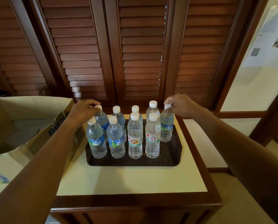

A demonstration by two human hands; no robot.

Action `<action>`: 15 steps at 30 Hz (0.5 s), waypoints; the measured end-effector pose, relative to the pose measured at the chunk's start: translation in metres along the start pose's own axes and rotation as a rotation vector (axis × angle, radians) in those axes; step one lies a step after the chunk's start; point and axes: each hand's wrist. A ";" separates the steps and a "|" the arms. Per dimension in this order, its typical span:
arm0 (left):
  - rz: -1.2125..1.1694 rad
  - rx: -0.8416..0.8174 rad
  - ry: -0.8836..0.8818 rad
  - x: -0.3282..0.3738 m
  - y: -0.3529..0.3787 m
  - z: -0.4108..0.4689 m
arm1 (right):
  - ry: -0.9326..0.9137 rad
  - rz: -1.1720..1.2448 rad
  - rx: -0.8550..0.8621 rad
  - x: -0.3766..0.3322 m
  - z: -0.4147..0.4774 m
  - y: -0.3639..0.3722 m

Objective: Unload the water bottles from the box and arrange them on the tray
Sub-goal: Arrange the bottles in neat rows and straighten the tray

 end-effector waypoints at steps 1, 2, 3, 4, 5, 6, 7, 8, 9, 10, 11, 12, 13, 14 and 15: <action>0.007 0.000 0.002 0.000 0.000 -0.001 | -0.002 -0.003 -0.009 0.000 0.000 -0.001; 0.015 0.000 0.005 0.001 0.000 -0.001 | -0.008 -0.008 -0.018 0.000 -0.001 -0.001; 0.023 0.002 0.007 0.002 0.001 -0.002 | -0.012 -0.013 -0.025 0.000 -0.001 -0.002; 0.029 0.004 0.007 0.002 0.001 -0.002 | -0.012 -0.014 -0.027 0.000 -0.002 -0.003; 0.029 0.008 0.005 0.002 0.001 -0.003 | -0.006 -0.010 -0.025 0.000 -0.003 -0.003; 0.024 0.014 -0.001 0.002 0.001 -0.003 | 0.000 -0.007 -0.022 0.001 -0.003 -0.003; 0.017 0.019 -0.007 0.002 0.001 -0.004 | 0.004 -0.004 -0.020 0.001 -0.004 -0.003; 0.007 0.021 -0.010 0.001 0.001 -0.004 | 0.007 0.001 -0.020 0.001 -0.004 -0.003; -0.001 0.022 -0.013 0.001 0.002 -0.005 | 0.012 0.008 -0.022 0.001 -0.004 -0.002; -0.010 0.024 -0.012 0.001 0.002 -0.005 | 0.014 0.014 -0.022 0.001 -0.004 -0.001; -0.017 0.024 -0.014 0.002 0.002 -0.005 | 0.013 0.016 -0.019 0.001 -0.005 0.001; -0.020 0.023 -0.017 0.002 0.002 -0.006 | 0.007 0.011 -0.014 0.001 -0.006 0.002; -0.021 0.025 -0.020 0.003 0.003 -0.007 | 0.003 0.003 -0.013 0.001 -0.006 0.003; -0.018 0.028 -0.023 0.002 0.003 -0.007 | 0.001 -0.003 -0.016 0.001 -0.008 0.004; -0.020 0.032 -0.029 0.002 0.003 -0.008 | 0.007 -0.005 -0.022 0.001 -0.009 0.005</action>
Point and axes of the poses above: each hand's wrist, its own z-axis towards the middle knuckle, its own y-axis out of the palm, x = y × z, and after that the axes turned 8 degrees about -z, right-handed
